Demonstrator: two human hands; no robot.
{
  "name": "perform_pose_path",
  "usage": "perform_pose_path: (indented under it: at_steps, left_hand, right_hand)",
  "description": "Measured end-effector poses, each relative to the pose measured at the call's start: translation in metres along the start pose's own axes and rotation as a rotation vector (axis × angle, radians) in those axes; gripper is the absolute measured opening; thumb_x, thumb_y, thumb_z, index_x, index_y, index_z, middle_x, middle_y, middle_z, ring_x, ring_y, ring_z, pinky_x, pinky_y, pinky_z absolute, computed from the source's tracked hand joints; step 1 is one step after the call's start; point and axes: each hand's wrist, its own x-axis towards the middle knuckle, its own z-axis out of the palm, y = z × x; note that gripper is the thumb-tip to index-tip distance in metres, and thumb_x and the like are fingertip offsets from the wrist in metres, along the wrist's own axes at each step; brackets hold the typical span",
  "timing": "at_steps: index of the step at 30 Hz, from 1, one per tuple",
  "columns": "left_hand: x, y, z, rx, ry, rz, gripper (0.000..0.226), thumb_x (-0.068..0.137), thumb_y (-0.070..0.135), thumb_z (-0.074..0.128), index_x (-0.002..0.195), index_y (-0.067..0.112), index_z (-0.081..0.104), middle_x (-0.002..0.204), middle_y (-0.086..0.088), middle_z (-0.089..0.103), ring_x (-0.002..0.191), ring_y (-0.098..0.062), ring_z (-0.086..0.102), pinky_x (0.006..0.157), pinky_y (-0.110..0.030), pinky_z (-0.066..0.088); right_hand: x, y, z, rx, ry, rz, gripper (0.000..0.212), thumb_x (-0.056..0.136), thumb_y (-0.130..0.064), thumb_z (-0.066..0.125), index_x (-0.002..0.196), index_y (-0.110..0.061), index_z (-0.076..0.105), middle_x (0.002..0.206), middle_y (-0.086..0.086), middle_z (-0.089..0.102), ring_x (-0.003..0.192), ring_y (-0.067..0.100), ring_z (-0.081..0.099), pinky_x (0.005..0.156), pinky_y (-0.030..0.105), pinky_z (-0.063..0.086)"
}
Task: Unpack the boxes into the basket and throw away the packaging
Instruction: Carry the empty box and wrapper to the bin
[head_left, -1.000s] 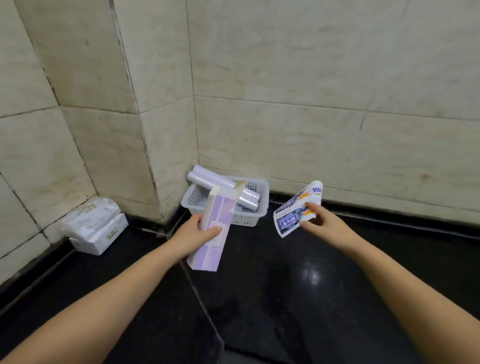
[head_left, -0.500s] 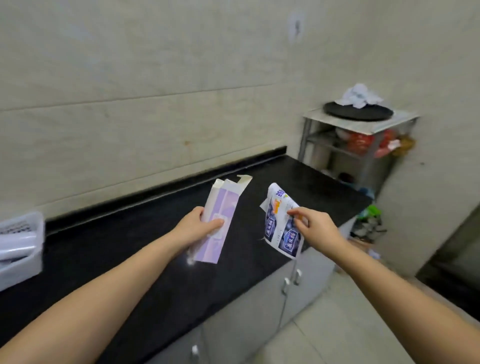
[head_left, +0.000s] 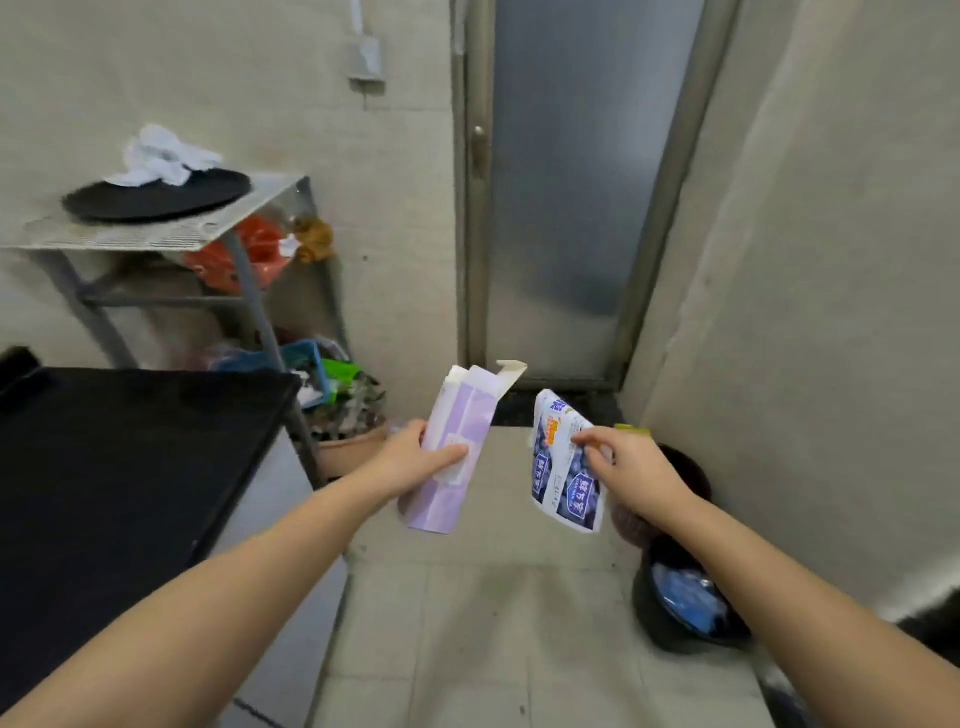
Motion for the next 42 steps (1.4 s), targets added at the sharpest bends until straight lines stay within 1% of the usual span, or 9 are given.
perform_pose_path:
  at_steps: [4, 8, 13, 16, 19, 22, 28, 35, 42]
  left_hand:
    - [0.059, 0.024, 0.063, -0.063, -0.172, 0.024, 0.042, 0.08, 0.041, 0.068, 0.111, 0.016, 0.058, 0.111, -0.005, 0.068, 0.091, -0.016, 0.066, 0.078, -0.032, 0.054]
    - [0.103, 0.043, 0.122, -0.022, -0.385, 0.01, 0.045, 0.08, 0.041, 0.067, 0.117, 0.018, 0.056, 0.112, -0.006, 0.068, 0.096, -0.023, 0.067, 0.088, -0.043, 0.054]
    - [0.148, 0.071, 0.198, 0.005, -0.52, 0.038, 0.036, 0.081, 0.04, 0.066, 0.109, 0.021, 0.055, 0.1, 0.003, 0.066, 0.082, -0.008, 0.064, 0.059, -0.023, 0.05]
    - [0.175, 0.075, 0.251, 0.032, -0.605, -0.02, 0.034, 0.082, 0.041, 0.065, 0.107, 0.024, 0.05, 0.097, 0.005, 0.062, 0.081, -0.007, 0.062, 0.055, -0.023, 0.047]
    - [0.204, 0.075, 0.308, 0.035, -0.655, -0.098, 0.042, 0.083, 0.043, 0.064, 0.114, 0.021, 0.047, 0.106, 0.001, 0.062, 0.085, -0.012, 0.061, 0.054, -0.024, 0.045]
    - [0.229, 0.072, 0.371, -0.001, -0.635, -0.209, 0.049, 0.084, 0.041, 0.063, 0.122, 0.021, 0.039, 0.115, -0.001, 0.058, 0.092, -0.016, 0.06, 0.058, -0.025, 0.046]
    - [0.261, 0.037, 0.49, 0.008, -0.529, -0.382, 0.069, 0.087, 0.041, 0.059, 0.142, 0.022, 0.023, 0.135, -0.007, 0.052, 0.113, -0.028, 0.057, 0.093, -0.042, 0.05]
    - [0.329, -0.064, 0.655, 0.095, -0.553, -0.389, 0.083, 0.09, 0.037, 0.056, 0.149, 0.016, 0.003, 0.152, -0.014, 0.03, 0.135, -0.031, 0.037, 0.109, -0.044, 0.036]
    - [0.371, -0.182, 0.798, 0.067, -0.354, -0.638, 0.08, 0.09, 0.029, 0.057, 0.148, 0.012, 0.005, 0.151, -0.019, 0.027, 0.136, -0.037, 0.032, 0.11, -0.05, 0.033]
  right_hand:
    - [0.007, 0.06, -0.021, -0.01, 0.018, 0.171, 0.025, 0.091, -0.018, 0.05, 0.109, -0.021, 0.068, 0.109, 0.006, 0.071, 0.094, 0.025, 0.064, 0.081, 0.03, 0.046]
    - [0.006, 0.119, -0.04, -0.013, 0.074, 0.338, 0.024, 0.091, -0.02, 0.05, 0.106, -0.024, 0.068, 0.108, 0.004, 0.071, 0.086, 0.023, 0.063, 0.075, 0.03, 0.046]
    - [-0.006, 0.202, -0.053, 0.0, 0.111, 0.564, 0.025, 0.09, -0.02, 0.049, 0.104, -0.025, 0.068, 0.096, 0.005, 0.071, 0.062, 0.013, 0.049, 0.063, 0.024, 0.036]
    - [-0.004, 0.259, -0.053, 0.011, 0.048, 0.656, 0.025, 0.092, -0.023, 0.046, 0.104, -0.027, 0.067, 0.087, 0.004, 0.068, 0.052, 0.004, 0.049, 0.05, 0.021, 0.036]
    - [0.011, 0.321, -0.051, 0.022, -0.06, 0.695, 0.027, 0.093, -0.026, 0.043, 0.108, -0.028, 0.065, 0.101, 0.008, 0.069, 0.067, 0.014, 0.061, 0.057, 0.022, 0.043]
    - [0.033, 0.386, -0.047, 0.033, -0.179, 0.686, 0.027, 0.095, -0.026, 0.042, 0.111, -0.026, 0.064, 0.11, 0.008, 0.068, 0.079, 0.02, 0.062, 0.067, 0.026, 0.046]
    - [0.066, 0.501, 0.004, 0.082, -0.501, 0.654, 0.03, 0.098, -0.026, 0.038, 0.124, -0.021, 0.053, 0.119, 0.009, 0.064, 0.099, 0.021, 0.062, 0.071, 0.021, 0.041]
    - [0.081, 0.624, 0.151, 0.059, -0.579, 0.637, 0.035, 0.099, -0.023, 0.035, 0.131, -0.014, 0.048, 0.125, 0.015, 0.058, 0.109, 0.027, 0.06, 0.092, 0.039, 0.053]
    - [0.058, 0.729, 0.291, -0.139, -0.669, 0.551, 0.043, 0.097, -0.025, 0.039, 0.139, -0.017, 0.034, 0.127, 0.015, 0.053, 0.113, 0.031, 0.05, 0.088, 0.042, 0.051]
